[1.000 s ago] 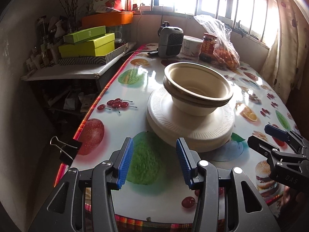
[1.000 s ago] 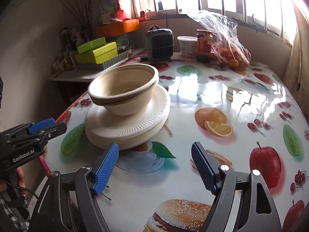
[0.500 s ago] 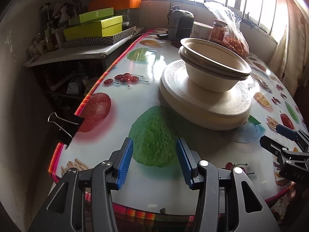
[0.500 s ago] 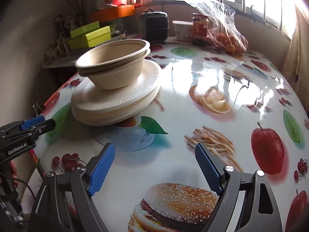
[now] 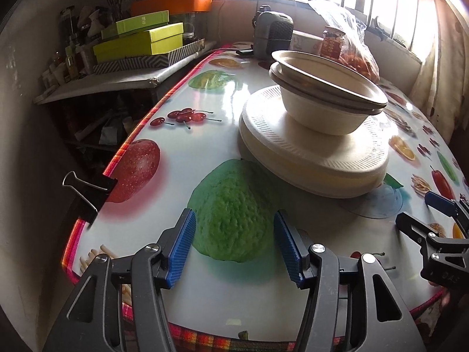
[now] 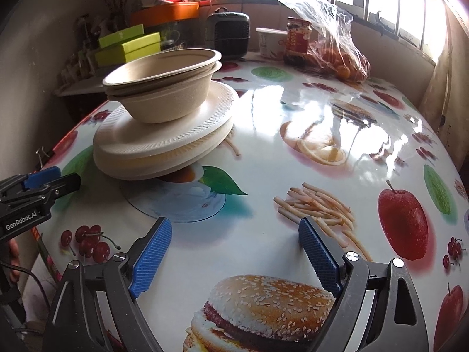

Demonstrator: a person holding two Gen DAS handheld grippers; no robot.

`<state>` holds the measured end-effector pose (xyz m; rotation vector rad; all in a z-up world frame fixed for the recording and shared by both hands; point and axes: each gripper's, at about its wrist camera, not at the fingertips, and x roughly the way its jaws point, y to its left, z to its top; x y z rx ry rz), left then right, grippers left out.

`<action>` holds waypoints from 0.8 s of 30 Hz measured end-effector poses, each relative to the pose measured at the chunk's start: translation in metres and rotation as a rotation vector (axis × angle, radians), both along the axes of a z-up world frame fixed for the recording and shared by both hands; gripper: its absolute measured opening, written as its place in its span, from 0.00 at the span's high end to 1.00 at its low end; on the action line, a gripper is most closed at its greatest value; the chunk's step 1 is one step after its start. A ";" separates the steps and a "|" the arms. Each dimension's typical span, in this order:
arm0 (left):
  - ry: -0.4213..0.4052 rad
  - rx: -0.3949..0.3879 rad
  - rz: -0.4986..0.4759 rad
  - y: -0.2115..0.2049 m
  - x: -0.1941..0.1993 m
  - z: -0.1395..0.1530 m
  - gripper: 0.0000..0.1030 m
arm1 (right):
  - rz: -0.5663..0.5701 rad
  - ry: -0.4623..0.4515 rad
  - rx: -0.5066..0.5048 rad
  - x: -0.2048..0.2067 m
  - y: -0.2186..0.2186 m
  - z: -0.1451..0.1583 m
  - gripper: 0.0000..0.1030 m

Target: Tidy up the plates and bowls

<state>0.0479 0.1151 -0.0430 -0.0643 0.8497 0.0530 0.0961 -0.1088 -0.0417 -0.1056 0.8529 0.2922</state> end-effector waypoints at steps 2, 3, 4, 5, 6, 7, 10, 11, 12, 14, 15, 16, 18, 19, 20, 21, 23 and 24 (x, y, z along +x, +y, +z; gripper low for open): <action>-0.004 0.001 0.002 0.000 0.000 0.000 0.44 | -0.002 -0.003 0.000 0.000 0.000 0.000 0.13; -0.005 0.003 0.002 -0.001 0.000 0.000 0.44 | -0.003 -0.004 0.000 0.000 0.000 0.000 0.12; -0.005 0.005 0.003 -0.001 0.000 0.000 0.43 | -0.004 -0.005 -0.001 0.000 0.000 0.000 0.12; -0.006 0.006 0.004 -0.001 0.000 -0.001 0.43 | -0.005 -0.007 -0.002 0.000 0.000 0.000 0.12; -0.007 0.007 0.004 -0.002 0.000 -0.001 0.42 | -0.007 -0.008 -0.003 0.000 0.000 0.000 0.12; -0.008 0.007 0.004 -0.002 0.001 -0.001 0.41 | -0.008 -0.008 -0.003 0.000 0.000 0.000 0.12; -0.012 0.004 0.000 -0.003 0.001 -0.001 0.39 | -0.012 -0.011 -0.003 -0.001 0.001 0.000 0.11; -0.012 0.002 0.000 -0.002 0.001 -0.001 0.39 | -0.012 -0.011 -0.003 -0.001 0.001 0.000 0.11; -0.013 0.000 0.001 -0.002 0.001 -0.001 0.39 | -0.012 -0.012 -0.004 -0.001 0.001 0.000 0.10; -0.013 0.000 0.000 -0.002 0.001 -0.001 0.38 | -0.025 -0.004 -0.008 0.001 0.000 -0.002 0.01; -0.014 -0.001 0.001 -0.002 0.001 -0.001 0.38 | -0.031 -0.003 -0.004 0.001 -0.001 -0.002 0.01; -0.014 -0.001 0.002 -0.002 0.001 -0.001 0.38 | -0.031 -0.003 -0.006 0.001 -0.001 -0.002 0.01; -0.013 0.002 0.003 -0.002 0.001 -0.001 0.38 | -0.034 -0.004 -0.004 0.001 -0.002 -0.002 0.01; -0.012 0.001 0.005 -0.002 0.002 -0.001 0.37 | -0.033 -0.003 -0.004 0.001 -0.002 -0.002 0.01; -0.012 0.000 0.006 -0.002 0.002 0.000 0.38 | -0.033 -0.003 -0.004 0.001 -0.002 -0.002 0.01; -0.012 0.001 0.005 -0.003 0.002 0.000 0.37 | -0.033 -0.003 -0.005 0.001 -0.002 -0.002 0.01; -0.013 -0.001 0.006 -0.003 0.002 0.000 0.37 | -0.033 -0.003 -0.004 0.001 -0.003 -0.002 0.01; -0.013 -0.001 0.006 -0.003 0.002 0.000 0.37 | -0.033 -0.003 -0.005 0.001 -0.002 -0.002 0.01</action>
